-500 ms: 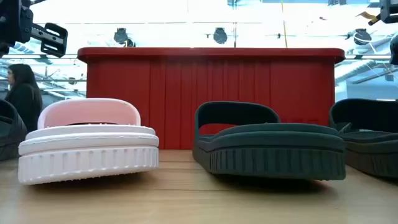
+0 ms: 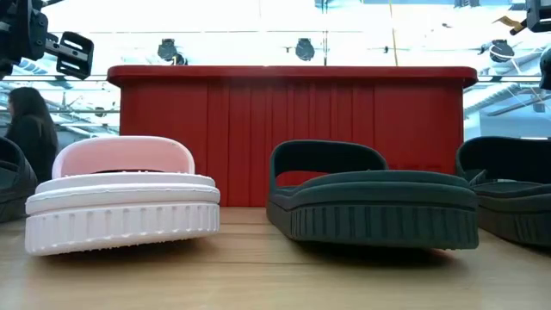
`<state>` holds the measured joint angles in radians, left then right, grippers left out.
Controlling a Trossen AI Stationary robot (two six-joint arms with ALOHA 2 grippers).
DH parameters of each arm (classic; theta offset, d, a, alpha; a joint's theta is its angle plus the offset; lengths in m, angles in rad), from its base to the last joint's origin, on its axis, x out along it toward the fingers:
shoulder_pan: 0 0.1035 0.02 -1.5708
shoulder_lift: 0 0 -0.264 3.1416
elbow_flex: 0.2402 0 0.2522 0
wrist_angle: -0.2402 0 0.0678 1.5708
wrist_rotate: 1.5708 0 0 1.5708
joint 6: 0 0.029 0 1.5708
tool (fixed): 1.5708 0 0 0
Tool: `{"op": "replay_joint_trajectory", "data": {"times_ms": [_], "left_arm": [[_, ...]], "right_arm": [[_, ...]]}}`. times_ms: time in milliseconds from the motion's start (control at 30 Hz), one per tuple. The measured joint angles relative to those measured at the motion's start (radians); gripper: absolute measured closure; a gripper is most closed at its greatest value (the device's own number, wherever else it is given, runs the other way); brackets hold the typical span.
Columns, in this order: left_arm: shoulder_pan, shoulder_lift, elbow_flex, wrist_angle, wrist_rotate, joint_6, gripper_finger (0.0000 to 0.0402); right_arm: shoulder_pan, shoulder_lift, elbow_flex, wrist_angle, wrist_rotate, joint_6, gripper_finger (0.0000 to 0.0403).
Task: Pick and place slides into bin
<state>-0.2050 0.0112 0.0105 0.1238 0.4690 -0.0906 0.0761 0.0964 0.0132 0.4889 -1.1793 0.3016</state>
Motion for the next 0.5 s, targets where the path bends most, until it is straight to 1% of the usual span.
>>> {"op": "replay_joint_trajectory", "data": {"times_ms": [333,500], "left_arm": [[0.000,0.000,0.000,0.000,0.000,0.000,0.0399],[0.000,0.000,0.000,0.000,0.000,0.000,0.0392]], "right_arm": [[0.000,0.000,0.000,0.000,0.000,0.000,0.0403],[0.000,0.000,0.000,0.000,0.000,0.000,0.0403]]}}
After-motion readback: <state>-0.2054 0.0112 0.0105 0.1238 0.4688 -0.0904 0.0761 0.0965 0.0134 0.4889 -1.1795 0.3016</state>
